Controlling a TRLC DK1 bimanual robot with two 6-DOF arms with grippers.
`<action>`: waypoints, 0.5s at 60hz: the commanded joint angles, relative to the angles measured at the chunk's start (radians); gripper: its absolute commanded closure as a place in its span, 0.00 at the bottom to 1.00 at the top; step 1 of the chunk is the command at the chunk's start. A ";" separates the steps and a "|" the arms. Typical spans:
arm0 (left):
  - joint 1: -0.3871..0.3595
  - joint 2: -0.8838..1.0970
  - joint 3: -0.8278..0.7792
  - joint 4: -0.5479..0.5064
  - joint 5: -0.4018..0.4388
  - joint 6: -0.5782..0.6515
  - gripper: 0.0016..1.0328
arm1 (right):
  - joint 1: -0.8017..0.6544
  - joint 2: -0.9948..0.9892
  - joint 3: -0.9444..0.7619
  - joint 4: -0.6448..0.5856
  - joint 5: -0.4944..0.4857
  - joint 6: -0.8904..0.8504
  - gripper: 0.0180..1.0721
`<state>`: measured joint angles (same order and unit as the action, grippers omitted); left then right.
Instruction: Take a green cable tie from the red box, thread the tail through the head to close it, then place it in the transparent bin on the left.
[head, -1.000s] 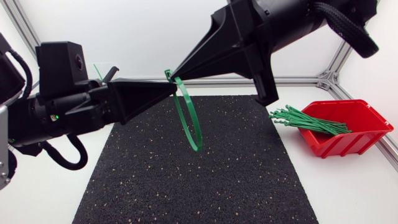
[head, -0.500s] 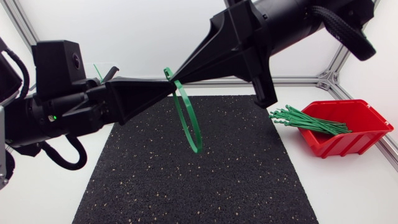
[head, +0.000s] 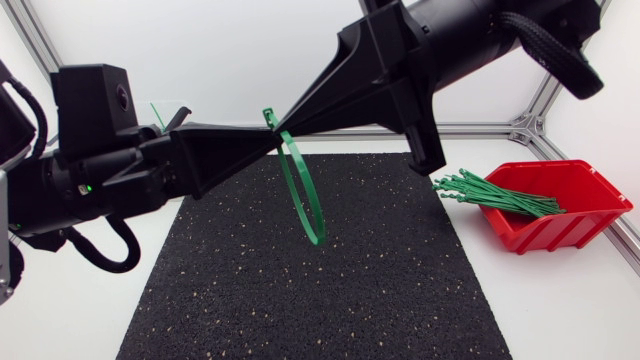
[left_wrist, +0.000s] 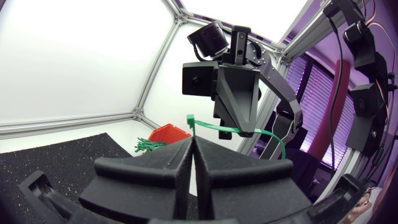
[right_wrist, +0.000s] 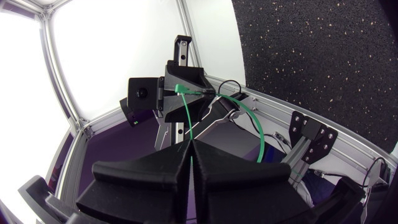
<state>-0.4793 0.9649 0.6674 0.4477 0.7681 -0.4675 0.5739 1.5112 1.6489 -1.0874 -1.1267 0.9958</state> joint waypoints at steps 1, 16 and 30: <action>-0.008 0.008 0.000 0.025 -0.006 0.012 0.97 | 0.001 -0.016 -0.026 0.009 -0.004 0.030 0.94; -0.022 0.006 -0.002 0.023 -0.006 0.012 0.97 | 0.001 -0.023 -0.026 0.015 -0.005 0.030 0.94; -0.042 -0.011 -0.002 0.023 -0.007 0.024 0.97 | 0.001 -0.008 -0.026 0.015 -0.005 0.032 0.94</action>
<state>-0.5068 0.9649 0.6674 0.4473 0.7570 -0.4664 0.5739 1.5055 1.6489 -1.0729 -1.1275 0.9958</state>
